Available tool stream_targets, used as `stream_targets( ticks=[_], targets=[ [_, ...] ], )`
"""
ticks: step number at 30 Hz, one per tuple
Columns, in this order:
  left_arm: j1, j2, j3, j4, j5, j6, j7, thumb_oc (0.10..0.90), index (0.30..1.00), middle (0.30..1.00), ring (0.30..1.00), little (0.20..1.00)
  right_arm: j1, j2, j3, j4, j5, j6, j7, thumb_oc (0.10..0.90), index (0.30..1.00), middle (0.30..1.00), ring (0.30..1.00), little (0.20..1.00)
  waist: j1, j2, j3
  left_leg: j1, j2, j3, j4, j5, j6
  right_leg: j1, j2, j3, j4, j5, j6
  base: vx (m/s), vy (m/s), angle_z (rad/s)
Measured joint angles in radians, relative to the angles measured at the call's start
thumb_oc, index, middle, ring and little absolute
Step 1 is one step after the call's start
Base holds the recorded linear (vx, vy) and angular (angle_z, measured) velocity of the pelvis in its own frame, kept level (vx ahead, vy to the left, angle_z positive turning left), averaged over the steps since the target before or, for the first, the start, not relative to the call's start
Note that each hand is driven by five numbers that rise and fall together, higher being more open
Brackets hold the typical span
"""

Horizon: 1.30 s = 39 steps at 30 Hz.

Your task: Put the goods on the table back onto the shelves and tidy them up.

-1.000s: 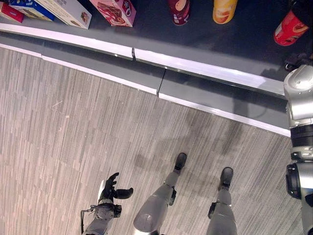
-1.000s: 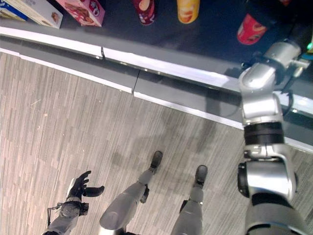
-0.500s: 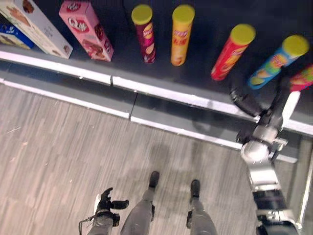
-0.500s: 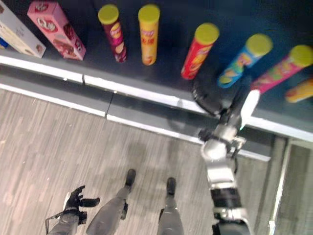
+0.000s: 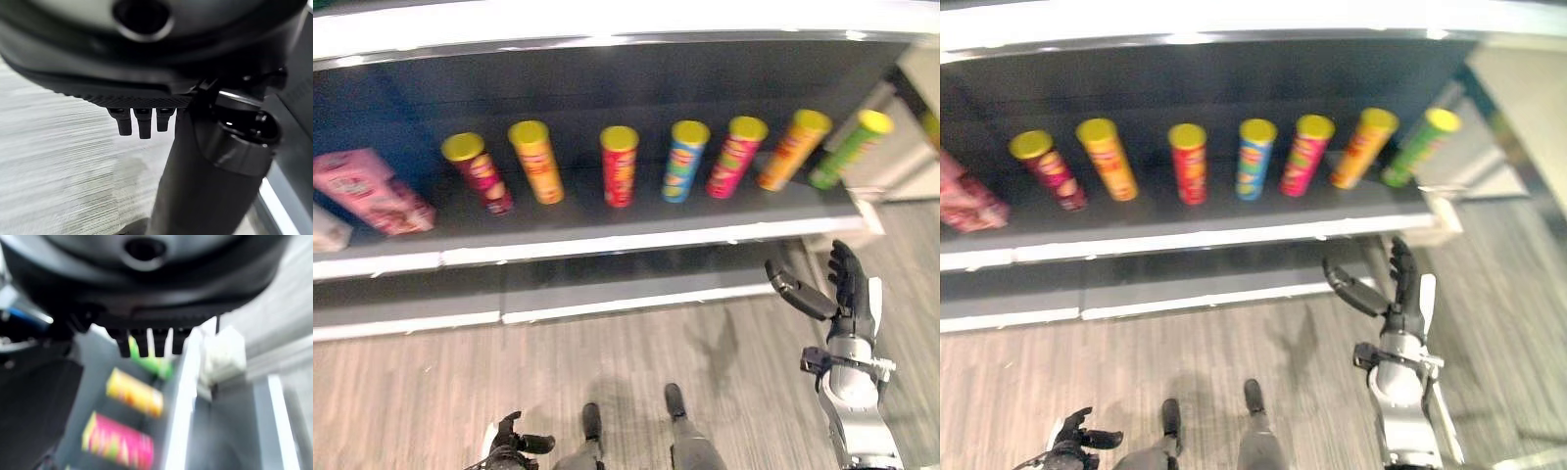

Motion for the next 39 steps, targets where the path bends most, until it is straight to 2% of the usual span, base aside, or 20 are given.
stream_targets(
  ticks=[2,4,6,7,8,9,11,12,14,15,16,17,19,21,22,24,28,35,36,39],
  targets=[
    [-0.020,0.017,0.013,0.000,0.000,-0.014,-0.002,0.800,0.900,0.900,0.900,0.900,0.014,-0.035,-0.048,0.005,0.003,-0.001,-0.036,0.800,0.900,0.900,0.900,0.900,0.013,0.011,0.002,0.017,0.066,0.066,0.002,0.001,0.001,-0.006,-0.026,-0.190,0.003,-0.014,0.017,-0.07,-0.224,-0.84],
    [-0.022,0.048,0.024,-0.001,0.000,-0.011,0.000,0.800,0.900,0.900,0.900,0.900,0.014,-0.058,-0.058,-0.003,0.000,-0.003,-0.050,0.800,0.900,0.900,0.900,0.900,0.025,0.014,0.002,0.034,0.110,0.080,0.002,0.007,-0.014,0.022,-0.069,-0.220,-0.009,-0.010,0.024,-0.08,-0.335,-0.68],
    [0.004,0.084,0.049,0.007,-0.001,-0.011,0.000,0.800,0.900,0.900,0.900,0.900,0.010,-0.188,-0.060,-0.050,-0.045,-0.006,-0.058,0.800,0.900,0.900,0.900,0.900,0.087,0.004,-0.003,0.071,0.180,0.146,0.001,0.024,-0.094,0.060,-0.135,-0.368,0.005,-0.021,0.037,0.02,-0.587,-0.76],
    [0.015,0.088,0.056,0.006,-0.001,-0.011,-0.001,0.800,0.900,0.900,0.900,0.900,0.016,-0.208,-0.071,-0.061,-0.047,-0.007,-0.060,0.800,0.900,0.900,0.900,0.900,0.074,-0.018,-0.009,0.088,0.190,0.143,0.001,0.032,-0.118,0.107,-0.127,-0.380,-0.023,0.001,0.023,0.07,-0.699,-0.51],
    [0.018,0.051,0.076,0.029,-0.002,-0.008,0.006,0.800,0.900,0.900,0.900,0.900,0.006,-0.254,-0.095,-0.052,-0.047,-0.005,-0.057,0.800,0.900,0.900,0.900,0.900,0.090,0.050,-0.017,0.088,0.259,0.152,0.005,0.044,-0.123,0.109,-0.045,-0.372,-0.024,0.006,0.014,0.05,-0.377,-0.26],
    [0.034,0.004,0.093,0.030,-0.001,-0.011,0.000,0.800,0.900,0.900,0.900,0.900,0.006,-0.280,-0.145,-0.043,-0.047,-0.008,-0.065,0.800,0.900,0.900,0.900,0.900,0.103,0.086,-0.024,0.088,0.321,0.148,0.035,0.080,-0.109,0.122,0.019,-0.365,-0.023,-0.016,-0.039,0.06,-0.601,-0.22],
    [0.037,-0.058,0.063,0.056,-0.002,-0.008,-0.022,0.800,0.900,0.900,0.900,0.900,0.026,-0.392,-0.239,-0.035,-0.043,0.001,-0.066,0.800,0.900,0.900,0.900,0.900,0.066,0.102,-0.036,0.049,0.401,0.087,0.074,0.279,-0.124,0.146,0.102,-0.382,-0.021,-0.067,-0.105,0.00,-0.540,0.02],
    [0.027,-0.057,0.056,0.052,-0.001,-0.006,-0.027,0.800,0.900,0.900,0.900,0.900,0.015,-0.428,-0.303,-0.055,-0.044,-0.001,-0.071,0.800,0.900,0.900,0.900,0.900,0.066,0.083,-0.037,0.047,0.403,0.088,0.078,0.341,-0.156,0.141,0.118,-0.370,-0.022,-0.081,-0.139,0.02,-0.409,-0.26],
    [0.029,-0.040,0.041,0.012,-0.001,0.000,-0.028,0.800,0.900,0.900,0.900,0.900,-0.026,-0.457,-0.296,-0.076,-0.044,-0.024,-0.101,0.800,0.900,0.900,0.900,0.900,0.040,0.032,-0.044,0.020,0.318,-0.040,0.197,0.229,-0.201,0.151,0.139,-0.320,-0.022,-0.075,-0.212,0.11,-0.279,-0.51],
    [0.026,-0.029,0.021,-0.018,-0.002,-0.003,-0.035,0.800,0.900,0.900,0.900,0.900,-0.036,-0.464,-0.281,-0.077,-0.043,-0.027,-0.097,0.800,0.900,0.900,0.900,0.900,0.072,-0.014,-0.044,0.029,0.209,-0.167,0.220,0.078,-0.183,0.144,0.115,-0.258,-0.022,-0.073,-0.224,0.14,-0.125,-0.86],
    [0.014,-0.034,-0.003,-0.025,0.000,-0.013,-0.047,0.800,0.900,0.900,0.900,0.900,-0.036,-0.505,-0.262,-0.074,-0.043,-0.037,-0.077,0.800,0.900,0.900,0.900,0.900,0.084,-0.022,-0.045,0.024,0.060,-0.252,0.185,-0.046,-0.135,0.151,0.105,-0.232,-0.023,-0.075,-0.198,0.10,-0.006,-1.17],
    [0.018,-0.036,-0.025,-0.026,0.000,-0.018,-0.053,0.800,0.900,0.900,0.900,0.900,-0.037,-0.508,-0.261,-0.073,-0.042,-0.037,-0.075,0.800,0.900,0.900,0.900,0.900,0.086,-0.008,-0.052,0.004,-0.023,-0.248,0.170,-0.082,-0.071,0.165,0.119,-0.224,-0.025,-0.079,-0.199,0.13,-0.038,-0.70],
    [0.021,-0.032,-0.027,-0.015,0.001,-0.019,-0.063,0.800,0.900,0.900,0.900,0.900,-0.034,-0.503,-0.249,-0.068,-0.042,-0.038,-0.078,0.800,0.900,0.900,0.900,0.900,0.067,0.011,-0.062,-0.041,-0.080,-0.237,0.163,-0.094,-0.050,0.182,0.150,-0.209,-0.026,-0.091,-0.212,0.13,-0.042,-0.38],
    [0.036,-0.031,-0.034,-0.004,0.001,-0.017,-0.068,0.800,0.900,0.900,0.900,0.900,-0.061,-0.501,-0.200,-0.042,-0.043,-0.038,-0.081,0.800,0.900,0.900,0.900,0.900,0.081,0.011,-0.063,-0.072,-0.160,-0.381,0.135,-0.102,-0.035,0.176,0.157,-0.142,-0.023,-0.093,-0.209,0.12,0.042,-0.98],
    [0.051,-0.035,-0.031,-0.004,0.001,-0.011,-0.070,0.800,0.900,0.900,0.900,0.900,-0.055,-0.500,-0.178,-0.028,-0.042,-0.033,-0.072,0.800,0.900,0.900,0.900,0.900,0.097,0.027,-0.063,-0.075,-0.151,-0.364,0.117,-0.080,-0.005,0.184,0.179,-0.122,-0.023,-0.089,-0.204,0.20,0.136,-1.10],
    [0.082,-0.034,-0.030,0.001,0.001,-0.011,-0.072,0.800,0.900,0.900,0.900,0.900,-0.016,-0.484,-0.169,-0.027,-0.040,-0.033,-0.062,0.800,0.900,0.900,0.900,0.900,0.064,0.068,-0.063,-0.023,-0.097,-0.328,0.086,-0.030,0.012,0.236,0.217,-0.119,-0.023,-0.119,-0.206,0.18,0.158,-0.42],
    [0.093,-0.030,-0.030,0.034,0.001,-0.011,-0.088,0.800,0.900,0.900,0.900,0.900,-0.038,-0.462,-0.156,-0.026,-0.031,-0.033,-0.040,0.800,0.900,0.900,0.900,0.900,0.063,0.082,-0.069,0.050,-0.089,-0.231,0.010,0.025,0.024,0.235,0.208,-0.038,0.018,-0.172,-0.151,0.07,0.102,-0.60],
    [0.003,0.037,-0.010,0.055,0.001,-0.014,-0.088,0.800,0.900,0.900,0.900,0.900,-0.105,-0.459,-0.004,0.018,-0.003,-0.036,0.030,0.800,0.900,0.900,0.900,0.900,0.120,0.035,-0.039,0.079,-0.087,-0.156,0.007,0.014,0.057,0.148,0.199,-0.007,0.197,-0.260,-0.043,0.00,0.017,-0.52],
    [-0.014,0.045,-0.010,0.055,0.001,-0.017,-0.087,0.800,0.900,0.900,0.900,0.900,-0.108,-0.459,0.003,0.028,0.004,-0.036,0.045,0.800,0.900,0.900,0.900,0.900,0.126,0.030,-0.030,0.081,-0.080,-0.156,0.007,0.012,0.061,0.138,0.190,-0.030,0.212,-0.281,-0.030,-0.02,-0.109,-0.20],
    [-0.038,0.056,-0.010,0.045,0.001,-0.017,-0.087,0.800,0.900,0.900,0.900,0.900,-0.138,-0.460,0.021,0.028,0.014,-0.040,0.068,0.800,0.900,0.900,0.900,0.900,0.155,0.032,0.006,0.084,-0.065,-0.167,0.008,-0.001,0.092,0.112,0.042,-0.093,0.155,-0.237,-0.010,0.04,-0.074,-0.15]
  ],
)
